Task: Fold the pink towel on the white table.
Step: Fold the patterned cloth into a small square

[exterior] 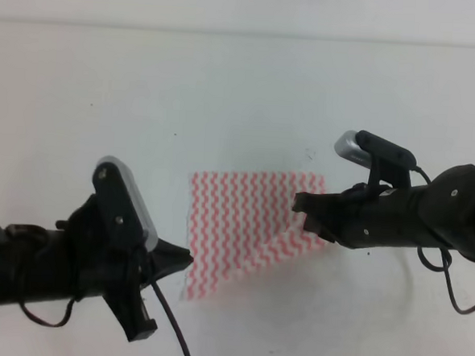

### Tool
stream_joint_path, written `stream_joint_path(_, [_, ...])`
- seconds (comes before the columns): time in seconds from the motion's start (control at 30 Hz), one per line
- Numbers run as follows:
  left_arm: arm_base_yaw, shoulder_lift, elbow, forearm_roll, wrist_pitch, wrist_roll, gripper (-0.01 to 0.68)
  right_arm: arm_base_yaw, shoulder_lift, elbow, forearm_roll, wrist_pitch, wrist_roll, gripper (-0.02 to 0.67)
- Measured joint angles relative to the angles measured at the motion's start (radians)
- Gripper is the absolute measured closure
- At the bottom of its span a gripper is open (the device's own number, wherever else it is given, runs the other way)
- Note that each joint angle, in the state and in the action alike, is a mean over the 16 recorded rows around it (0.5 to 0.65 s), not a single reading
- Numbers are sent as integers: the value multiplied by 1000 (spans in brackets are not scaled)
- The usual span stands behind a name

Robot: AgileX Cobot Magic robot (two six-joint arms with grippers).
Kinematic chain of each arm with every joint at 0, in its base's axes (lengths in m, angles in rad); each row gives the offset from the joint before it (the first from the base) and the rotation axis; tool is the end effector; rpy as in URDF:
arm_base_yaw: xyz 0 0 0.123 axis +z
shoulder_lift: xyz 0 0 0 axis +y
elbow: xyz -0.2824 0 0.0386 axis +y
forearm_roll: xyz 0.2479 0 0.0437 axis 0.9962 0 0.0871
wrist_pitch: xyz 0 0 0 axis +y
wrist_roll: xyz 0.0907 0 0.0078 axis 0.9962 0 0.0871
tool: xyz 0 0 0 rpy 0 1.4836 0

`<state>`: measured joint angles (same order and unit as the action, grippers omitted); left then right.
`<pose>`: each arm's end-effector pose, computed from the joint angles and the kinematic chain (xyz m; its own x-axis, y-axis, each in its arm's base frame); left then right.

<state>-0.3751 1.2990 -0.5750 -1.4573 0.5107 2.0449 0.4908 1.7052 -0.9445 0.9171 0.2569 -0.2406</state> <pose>0.2041 -0.1280 0.2227 -0.1153 0.5790 -0.8071 0.8885 0.4234 0.1768 0.2962 0.1793 0.1925 -0.8716 0.2154 -0.4404 -0.0593 0.8454 0.5308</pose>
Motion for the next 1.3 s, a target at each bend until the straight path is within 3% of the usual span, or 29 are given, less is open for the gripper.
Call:
stream_joint_path(0.23, [0,105,-15,-73,21,147,656,0,5,-4,0,-39,0,666])
stream_joint_path(0.73, [0,237,-43,-103,6,282,315,1,12,-3,0,-49,0,665])
stream_joint_path(1.3, [0,360,-50,-240,-19,620,279,1,10,-3,-1,-49,-2,665])
